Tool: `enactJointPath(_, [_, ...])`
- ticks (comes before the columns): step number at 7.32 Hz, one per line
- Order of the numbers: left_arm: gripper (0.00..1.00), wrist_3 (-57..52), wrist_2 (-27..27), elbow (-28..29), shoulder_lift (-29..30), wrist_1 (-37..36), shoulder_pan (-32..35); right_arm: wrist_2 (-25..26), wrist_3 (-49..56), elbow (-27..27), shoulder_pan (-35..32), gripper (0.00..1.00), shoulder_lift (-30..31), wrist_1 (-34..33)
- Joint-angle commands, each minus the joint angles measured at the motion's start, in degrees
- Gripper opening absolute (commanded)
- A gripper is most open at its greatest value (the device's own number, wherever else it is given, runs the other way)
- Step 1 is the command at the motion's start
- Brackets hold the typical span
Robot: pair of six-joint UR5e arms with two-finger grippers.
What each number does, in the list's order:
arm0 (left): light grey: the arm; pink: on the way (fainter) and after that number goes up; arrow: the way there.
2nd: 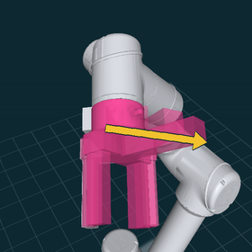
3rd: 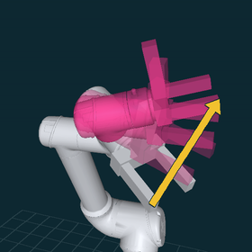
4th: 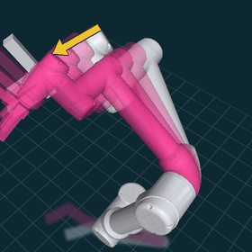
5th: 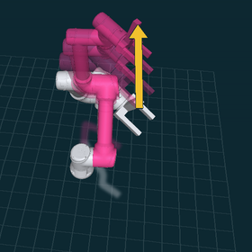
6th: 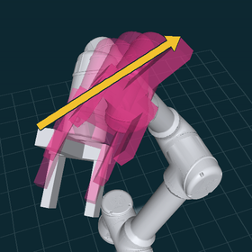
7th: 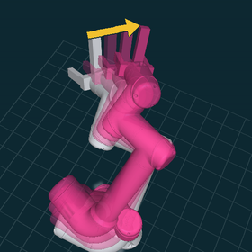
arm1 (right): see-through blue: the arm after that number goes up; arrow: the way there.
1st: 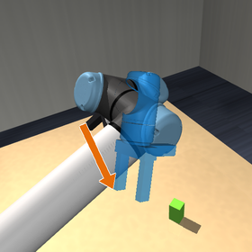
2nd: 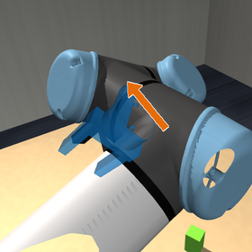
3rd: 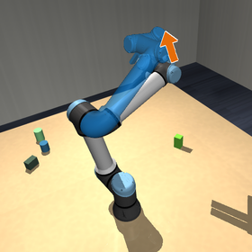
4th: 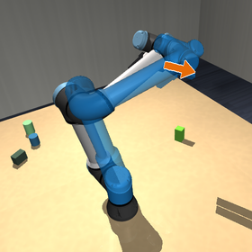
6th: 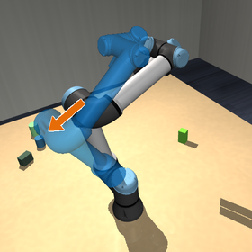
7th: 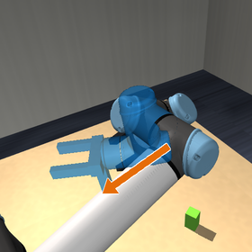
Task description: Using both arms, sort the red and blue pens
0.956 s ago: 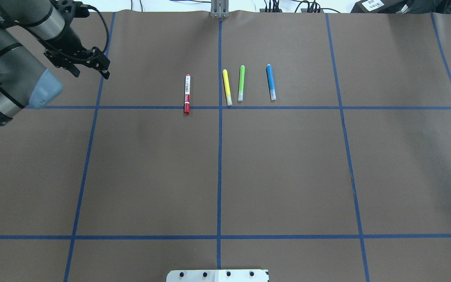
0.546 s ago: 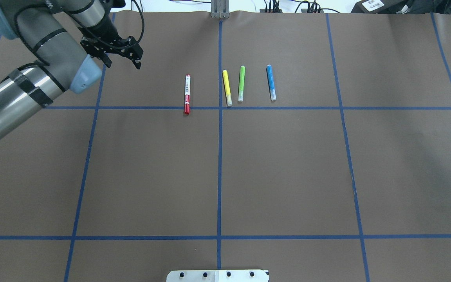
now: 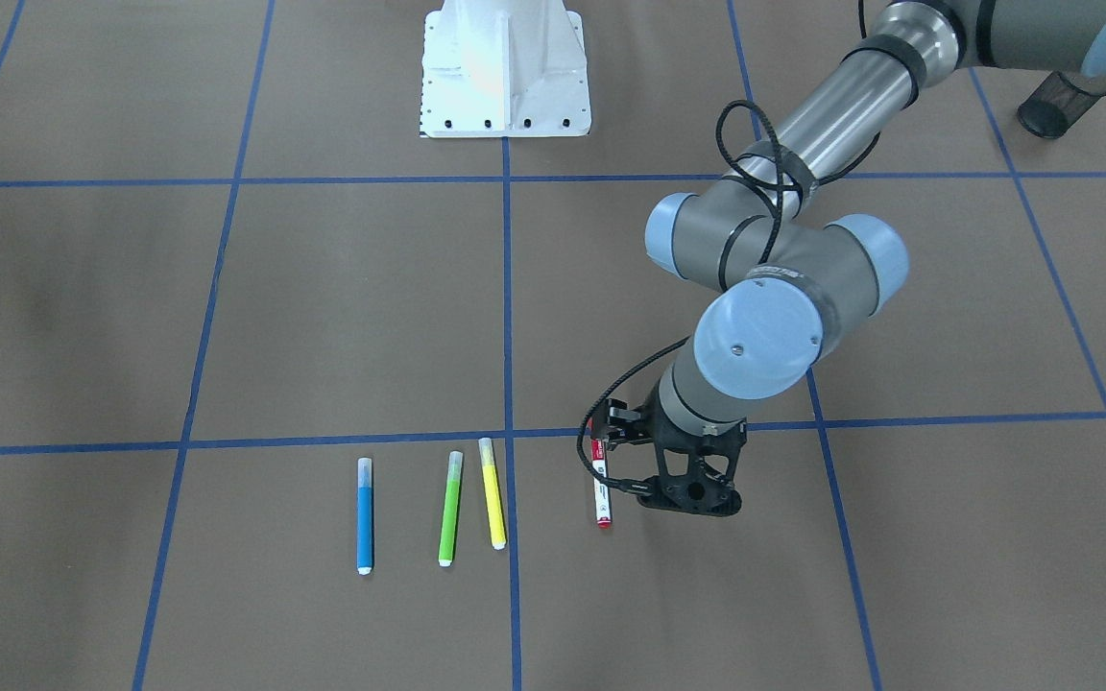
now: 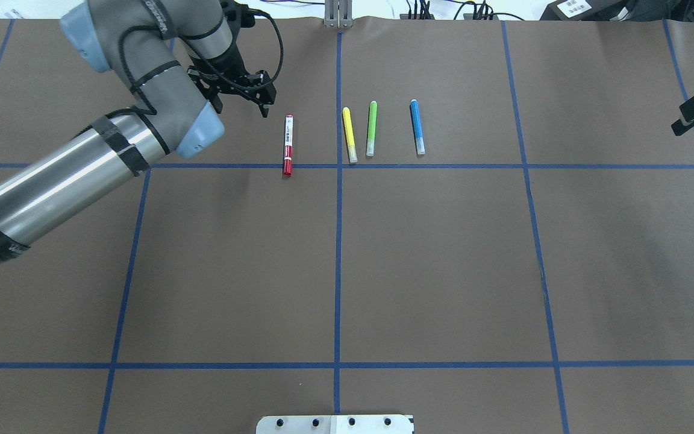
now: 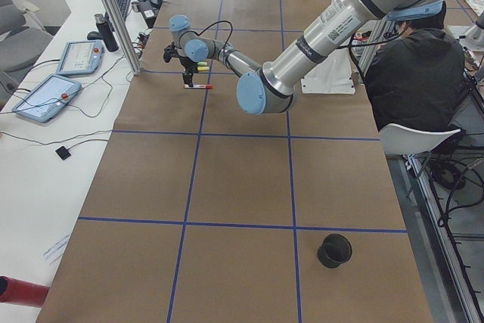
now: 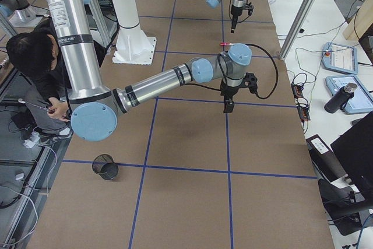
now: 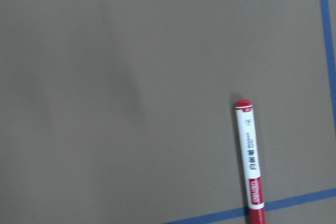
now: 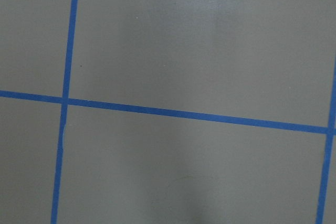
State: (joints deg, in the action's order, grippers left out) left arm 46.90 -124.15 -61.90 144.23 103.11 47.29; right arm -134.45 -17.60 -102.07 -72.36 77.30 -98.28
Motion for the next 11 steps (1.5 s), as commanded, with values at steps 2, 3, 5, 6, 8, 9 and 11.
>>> enactJointPath(2, [0.87,2.76,4.18,1.78,0.52,2.63,-3.43,0.68,-4.37,0.11,2.05,0.99,-2.06,0.11])
enactJointPath(3, [0.86,2.76,4.18,2.66,0.61,3.41,-3.70,0.68,-4.37,0.29,2.05,0.99,-2.50,0.11])
enactJointPath(5, [0.79,2.85,4.18,4.24,0.61,5.43,-4.31,0.68,-4.37,0.11,2.05,0.99,-2.68,0.11])
enactJointPath(6, [0.75,2.85,4.18,4.86,0.61,5.61,-4.49,0.68,-4.37,0.46,2.31,0.99,-3.29,0.11])
enactJointPath(8, [0.66,2.85,4.18,5.30,0.61,6.75,-4.75,0.68,-4.37,0.46,2.49,0.99,-3.64,0.11])
enactJointPath(9, [0.65,2.85,4.18,5.39,0.61,6.76,-4.93,0.68,-4.37,0.38,2.49,0.99,-3.64,0.11])
enactJointPath(11, [0.57,4.33,4.18,5.30,0.70,7.11,-5.37,0.68,-4.37,0.46,2.49,0.99,-3.64,0.11])
